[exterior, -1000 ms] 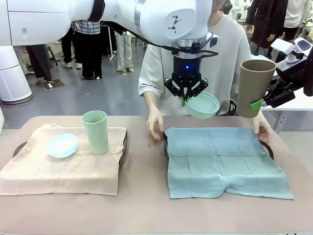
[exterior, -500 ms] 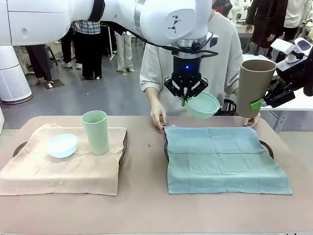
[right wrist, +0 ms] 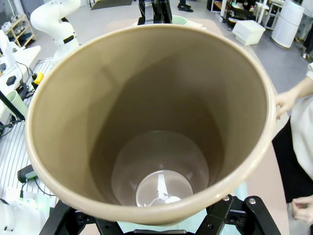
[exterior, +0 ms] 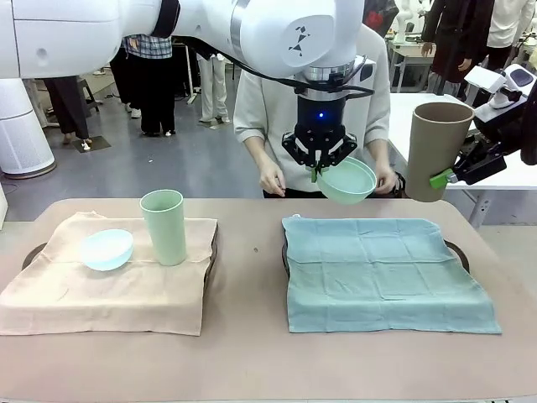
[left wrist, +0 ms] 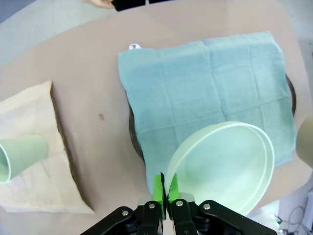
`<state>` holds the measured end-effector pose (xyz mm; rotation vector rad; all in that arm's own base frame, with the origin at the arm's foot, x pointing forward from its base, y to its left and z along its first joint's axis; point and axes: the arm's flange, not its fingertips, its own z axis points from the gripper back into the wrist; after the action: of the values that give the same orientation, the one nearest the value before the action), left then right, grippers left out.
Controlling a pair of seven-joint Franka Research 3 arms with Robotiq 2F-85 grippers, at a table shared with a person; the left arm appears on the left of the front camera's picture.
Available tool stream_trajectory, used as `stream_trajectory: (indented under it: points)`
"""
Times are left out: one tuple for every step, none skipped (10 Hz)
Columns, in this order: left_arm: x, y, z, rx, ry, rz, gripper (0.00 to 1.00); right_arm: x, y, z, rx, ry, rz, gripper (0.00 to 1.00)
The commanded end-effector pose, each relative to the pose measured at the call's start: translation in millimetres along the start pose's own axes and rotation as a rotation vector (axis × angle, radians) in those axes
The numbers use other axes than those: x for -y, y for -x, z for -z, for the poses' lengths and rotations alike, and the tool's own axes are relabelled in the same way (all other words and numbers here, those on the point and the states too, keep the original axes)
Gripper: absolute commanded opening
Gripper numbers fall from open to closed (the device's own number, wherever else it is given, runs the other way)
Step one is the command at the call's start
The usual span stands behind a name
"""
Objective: Set up a tray with a mat and arrange the tableware.
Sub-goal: Place the Picnic Bowl and Reusable plastic cup back onto the Handle tray in front of the human's position.
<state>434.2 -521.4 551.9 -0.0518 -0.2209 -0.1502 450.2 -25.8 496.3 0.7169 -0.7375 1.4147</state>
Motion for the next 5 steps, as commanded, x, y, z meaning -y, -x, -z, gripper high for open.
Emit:
stream_trajectory:
  points:
    - [-0.9,-2.9,-3.9,-0.006,0.016,0.017,0.0,0.6,-0.6,0.9,-0.002,0.001,-0.01,0.0]
    - [-0.9,-2.9,-3.9,-0.006,0.016,0.017,0.0,0.6,-0.6,0.9,-0.002,0.001,-0.01,0.0]
    - [-0.9,-2.9,-3.9,-0.006,0.016,0.017,0.0,0.6,-0.6,0.9,-0.002,0.001,-0.01,0.0]
    - [-0.9,-2.9,-3.9,-0.006,0.016,0.017,0.0,0.6,-0.6,0.9,-0.002,0.001,-0.01,0.0]
    - [-0.9,-2.9,-3.9,-0.006,0.016,0.017,0.0,0.0,0.0,0.0,0.0,0.0,0.0,0.81]
